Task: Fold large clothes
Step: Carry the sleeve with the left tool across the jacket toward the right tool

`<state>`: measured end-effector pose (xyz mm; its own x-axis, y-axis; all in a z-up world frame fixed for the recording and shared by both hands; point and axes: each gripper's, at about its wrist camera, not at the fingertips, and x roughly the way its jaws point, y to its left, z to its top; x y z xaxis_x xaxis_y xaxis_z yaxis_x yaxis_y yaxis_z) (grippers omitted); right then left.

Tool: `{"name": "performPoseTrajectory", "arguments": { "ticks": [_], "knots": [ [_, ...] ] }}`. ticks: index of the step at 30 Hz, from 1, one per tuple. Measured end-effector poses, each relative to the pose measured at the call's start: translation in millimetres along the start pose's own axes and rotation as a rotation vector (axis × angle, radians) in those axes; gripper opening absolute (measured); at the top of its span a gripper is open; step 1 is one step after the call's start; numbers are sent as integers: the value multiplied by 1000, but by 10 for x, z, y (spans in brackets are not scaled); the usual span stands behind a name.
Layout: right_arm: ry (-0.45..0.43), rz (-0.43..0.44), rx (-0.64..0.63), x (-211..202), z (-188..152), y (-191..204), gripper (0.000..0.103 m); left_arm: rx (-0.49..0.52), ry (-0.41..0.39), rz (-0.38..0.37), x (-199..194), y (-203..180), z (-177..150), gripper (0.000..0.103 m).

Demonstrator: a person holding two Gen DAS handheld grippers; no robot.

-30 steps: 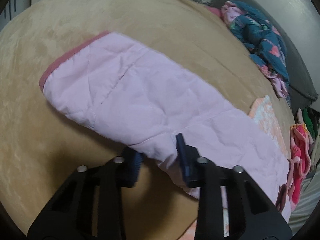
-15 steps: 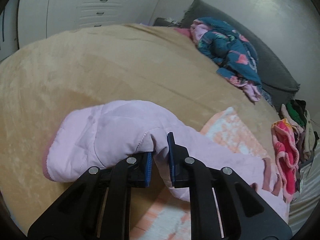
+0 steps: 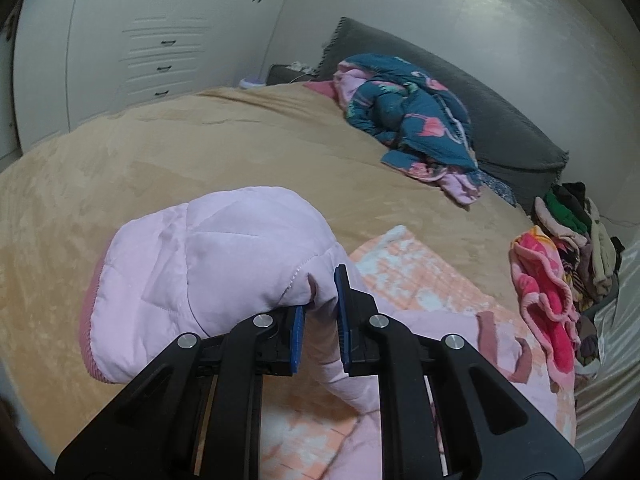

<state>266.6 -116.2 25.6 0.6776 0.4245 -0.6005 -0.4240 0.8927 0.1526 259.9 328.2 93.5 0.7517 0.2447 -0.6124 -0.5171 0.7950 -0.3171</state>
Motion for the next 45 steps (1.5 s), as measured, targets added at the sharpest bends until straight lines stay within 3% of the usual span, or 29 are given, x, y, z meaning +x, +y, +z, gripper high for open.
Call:
{"name": "performPoseTrajectory", "arguments": {
  "ticks": [11, 26, 38, 45],
  "knots": [
    [-17, -34, 72, -267, -143, -445, 97, 108, -17, -85, -150, -816, -152, 7],
    [-19, -58, 185, -409, -311, -927, 97, 304, -36, -210, -268, -1841, -668, 7],
    [-36, -113, 292, -561, -485, -1369, 97, 486, 5, -348, -172, -2661, -1288, 7],
    [-30, -155, 374, -650, -654, -1678, 97, 660, 81, -409, 30, -3032, -1991, 7]
  ]
}}
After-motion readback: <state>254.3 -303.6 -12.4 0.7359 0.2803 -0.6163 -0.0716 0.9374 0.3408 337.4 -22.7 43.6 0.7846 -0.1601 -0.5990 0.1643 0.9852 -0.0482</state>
